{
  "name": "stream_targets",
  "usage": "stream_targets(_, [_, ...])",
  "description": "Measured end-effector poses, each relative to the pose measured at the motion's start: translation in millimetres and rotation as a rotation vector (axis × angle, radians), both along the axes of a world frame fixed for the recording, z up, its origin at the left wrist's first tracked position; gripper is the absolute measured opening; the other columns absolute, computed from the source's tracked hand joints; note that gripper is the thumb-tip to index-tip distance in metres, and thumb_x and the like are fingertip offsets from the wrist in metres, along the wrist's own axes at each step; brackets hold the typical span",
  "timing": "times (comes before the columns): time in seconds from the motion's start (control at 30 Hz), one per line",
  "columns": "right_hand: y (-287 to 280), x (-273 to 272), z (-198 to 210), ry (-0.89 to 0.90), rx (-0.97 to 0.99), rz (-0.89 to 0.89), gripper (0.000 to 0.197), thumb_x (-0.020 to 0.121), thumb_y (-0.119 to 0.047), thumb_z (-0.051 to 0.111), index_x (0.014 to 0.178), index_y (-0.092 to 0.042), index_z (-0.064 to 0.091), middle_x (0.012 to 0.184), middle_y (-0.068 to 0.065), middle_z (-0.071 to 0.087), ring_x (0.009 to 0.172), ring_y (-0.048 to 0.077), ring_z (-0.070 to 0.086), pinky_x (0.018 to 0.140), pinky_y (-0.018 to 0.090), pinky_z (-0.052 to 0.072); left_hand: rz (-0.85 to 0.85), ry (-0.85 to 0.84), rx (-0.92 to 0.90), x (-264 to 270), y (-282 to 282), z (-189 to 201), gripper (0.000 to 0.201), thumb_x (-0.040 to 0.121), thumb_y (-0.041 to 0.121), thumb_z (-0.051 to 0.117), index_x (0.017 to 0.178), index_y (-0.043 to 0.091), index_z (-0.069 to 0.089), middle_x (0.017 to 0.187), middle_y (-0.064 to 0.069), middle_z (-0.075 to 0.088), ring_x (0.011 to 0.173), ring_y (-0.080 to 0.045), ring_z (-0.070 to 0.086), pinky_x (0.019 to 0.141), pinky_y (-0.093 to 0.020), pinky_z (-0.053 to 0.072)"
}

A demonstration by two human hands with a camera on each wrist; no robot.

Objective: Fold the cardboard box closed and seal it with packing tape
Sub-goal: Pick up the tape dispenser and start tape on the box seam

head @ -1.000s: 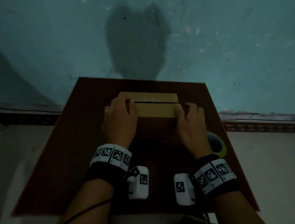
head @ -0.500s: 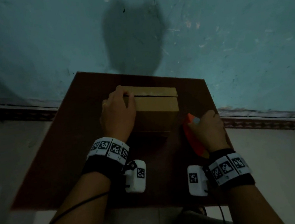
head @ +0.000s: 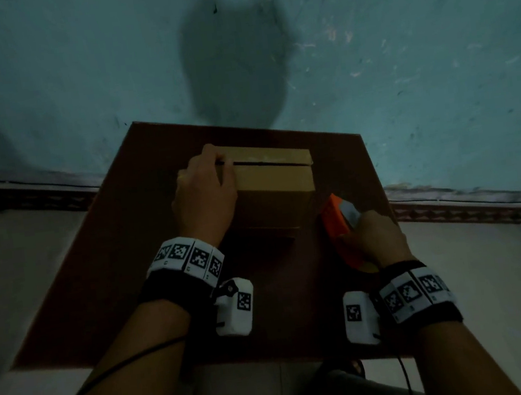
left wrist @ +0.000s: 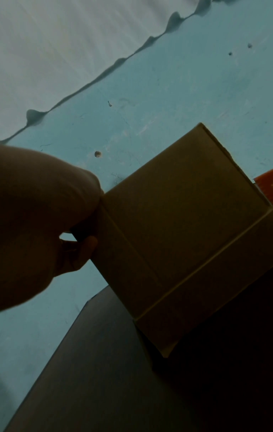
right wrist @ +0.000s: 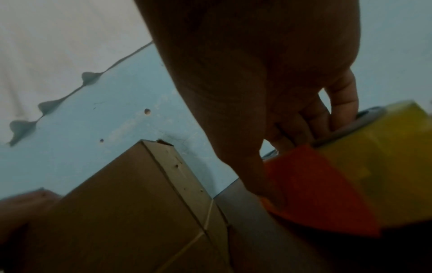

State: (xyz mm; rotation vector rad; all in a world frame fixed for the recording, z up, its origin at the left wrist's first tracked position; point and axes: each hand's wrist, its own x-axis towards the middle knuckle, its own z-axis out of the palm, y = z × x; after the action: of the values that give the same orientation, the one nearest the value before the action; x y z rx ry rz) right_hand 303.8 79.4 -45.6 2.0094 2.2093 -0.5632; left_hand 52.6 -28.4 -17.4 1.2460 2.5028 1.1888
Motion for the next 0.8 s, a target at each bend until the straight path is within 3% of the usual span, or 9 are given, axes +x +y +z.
stream_targets(0.1, [5.9, 5.5, 7.3, 0.187, 0.036, -0.055, 0.042, 0.093, -0.042, 0.072, 0.113, -0.006, 0.068, 0.086, 0.006, 0.065, 0.085, 0.026, 0.068, 0.087, 0.044, 0.059, 0.001, -0.01, -0.015, -0.1, 0.3, 1.0, 0.029, 0.11, 0.042, 0.044, 0.128, 0.025, 0.057, 0.132, -0.006, 0.065, 0.123, -0.032, 0.058, 0.085, -0.044, 0.046])
stream_targets(0.23, [-0.3, 9.7, 44.9, 0.656, 0.099, -0.109, 0.035, 0.101, -0.036, 0.065, 0.123, -0.008, 0.065, 0.114, 0.013, 0.071, 0.095, 0.027, 0.07, 0.069, 0.033, 0.054, -0.029, -0.004, -0.034, -1.4, 0.8, 1.3, 0.026, 0.11, 0.041, 0.044, 0.127, 0.026, 0.056, 0.133, -0.005, 0.064, 0.123, -0.032, 0.058, 0.088, -0.047, 0.048])
stream_targets(0.33, [-6.8, 7.0, 79.1, 0.944, 0.204, -0.044, 0.024, 0.1, -0.031, 0.068, 0.112, -0.01, 0.064, 0.106, 0.008, 0.072, 0.095, 0.022, 0.071, 0.079, 0.04, 0.058, -0.047, -0.04, -0.015, -4.0, 1.7, 1.9, 0.024, 0.109, 0.041, 0.044, 0.125, 0.027, 0.055, 0.131, -0.003, 0.064, 0.122, -0.031, 0.058, 0.092, -0.053, 0.053])
stream_targets(0.4, [-10.4, -0.9, 101.2, 1.044, 0.228, 0.021, 0.019, 0.1, -0.026, 0.068, 0.109, -0.009, 0.064, 0.099, 0.004, 0.072, 0.086, 0.011, 0.071, 0.079, 0.034, 0.058, -0.054, -0.053, -0.028, -5.4, 3.2, 3.4, 0.026, 0.109, 0.042, 0.044, 0.128, 0.026, 0.054, 0.132, -0.003, 0.063, 0.123, -0.031, 0.057, 0.092, -0.054, 0.053])
stream_targets(0.5, [-14.9, -21.5, 133.0, 1.067, 0.232, 0.161, 0.027, 0.101, -0.023, 0.066, 0.114, 0.001, 0.064, 0.096, 0.008, 0.072, 0.081, 0.006, 0.068, 0.073, 0.023, 0.055, -0.081, -0.048, -0.052, -9.8, 5.9, 4.5, 0.027, 0.109, 0.043, 0.046, 0.128, 0.025, 0.054, 0.132, -0.004, 0.063, 0.123, -0.031, 0.057, 0.085, -0.045, 0.048])
stream_targets(0.6, [-16.6, -53.7, 167.5, 1.015, 0.198, 0.28, 0.025, 0.102, -0.016, 0.063, 0.118, 0.003, 0.067, 0.093, 0.012, 0.071, 0.071, 0.003, 0.068, 0.064, 0.016, 0.052, -0.112, -0.064, -0.031, -17.8, 7.0, 2.0, 0.025, 0.108, 0.043, 0.048, 0.126, 0.027, 0.054, 0.132, -0.003, 0.062, 0.121, -0.029, 0.058, 0.084, -0.041, 0.045])
stream_targets(0.7, [-15.2, -93.0, 196.6, 0.938, 0.078, 0.351, 0.027, 0.102, -0.009, 0.058, 0.119, 0.01, 0.065, 0.088, 0.019, 0.07, 0.058, 0.011, 0.068, 0.052, 0.017, 0.054, -0.143, -0.092, -0.026, -22.3, 6.7, -0.6, 0.027, 0.108, 0.044, 0.049, 0.128, 0.028, 0.056, 0.135, -0.003, 0.061, 0.124, -0.029, 0.057, 0.087, -0.042, 0.048])
stream_targets(0.8, [-12.4, -130.0, 210.1, 0.794, 0.015, 0.442, 0.023, 0.102, -0.013, 0.057, 0.108, 0.007, 0.067, 0.078, 0.02, 0.07, 0.052, 0.013, 0.066, 0.048, 0.017, 0.052, -0.145, -0.126, -0.018, -22.0, 4.3, -1.9, 0.041, 0.107, 0.042, 0.053, 0.143, 0.025, 0.055, 0.145, -0.006, 0.059, 0.13, -0.034, 0.055, 0.097, -0.047, 0.049])
